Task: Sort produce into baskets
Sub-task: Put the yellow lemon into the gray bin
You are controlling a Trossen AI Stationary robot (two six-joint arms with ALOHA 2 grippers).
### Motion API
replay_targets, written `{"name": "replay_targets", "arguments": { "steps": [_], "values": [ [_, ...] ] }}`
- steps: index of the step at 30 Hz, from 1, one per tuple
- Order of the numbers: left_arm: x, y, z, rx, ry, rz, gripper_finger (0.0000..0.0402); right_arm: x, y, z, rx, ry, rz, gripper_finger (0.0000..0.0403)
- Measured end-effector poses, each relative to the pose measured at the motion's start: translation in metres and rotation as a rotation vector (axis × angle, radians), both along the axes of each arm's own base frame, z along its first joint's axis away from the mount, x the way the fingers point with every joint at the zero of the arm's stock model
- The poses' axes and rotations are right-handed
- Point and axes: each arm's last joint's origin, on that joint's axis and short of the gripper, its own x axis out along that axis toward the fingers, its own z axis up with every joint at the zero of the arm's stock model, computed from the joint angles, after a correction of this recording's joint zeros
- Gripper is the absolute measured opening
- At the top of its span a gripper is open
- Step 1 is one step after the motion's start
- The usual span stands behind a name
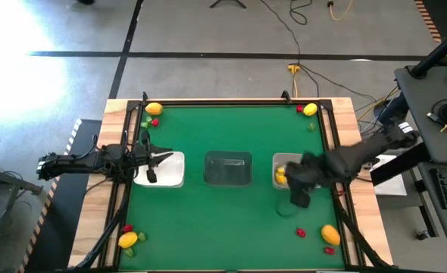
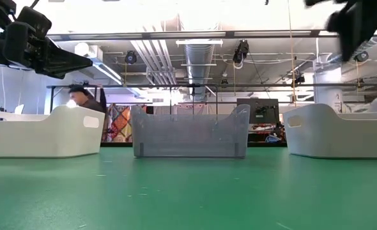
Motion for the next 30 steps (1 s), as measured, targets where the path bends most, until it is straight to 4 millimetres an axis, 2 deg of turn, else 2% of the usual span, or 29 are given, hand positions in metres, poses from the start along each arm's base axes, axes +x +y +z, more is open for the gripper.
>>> {"name": "replay_targets", "arguments": {
  "steps": [3,6,10,14,20,23,30],
  "values": [
    [0.0,0.0,0.0,0.0,0.0,0.0,0.0042,-0.018,0.04,-0.002,0.093,-0.027,-0.071,0.0359],
    [0.0,0.0,0.0,0.0,0.0,0.0,0.0042,-0.042,0.078,-0.017,0.132,0.016,-0.104,0.0359],
    [0.0,0.0,0.0,0.0,0.0,0.0,0.0042,-0.07,0.109,-0.046,0.099,0.142,-0.217,0.0359],
    [0.0,0.0,0.0,0.0,0.0,0.0,0.0042,-0.082,0.12,-0.074,0.065,0.359,-0.297,0.0359],
    [0.0,0.0,0.0,0.0,0.0,0.0,0.0042,-0.08,0.123,-0.102,0.079,0.573,-0.286,0.0359],
    [0.0,0.0,0.0,0.0,0.0,0.0,0.0042,-0.077,0.125,-0.11,0.114,0.621,-0.255,0.0359],
    [0.0,0.0,0.0,0.0,0.0,0.0,0.0042,-0.064,0.131,-0.117,0.224,0.59,-0.194,0.0359]
  ]
}}
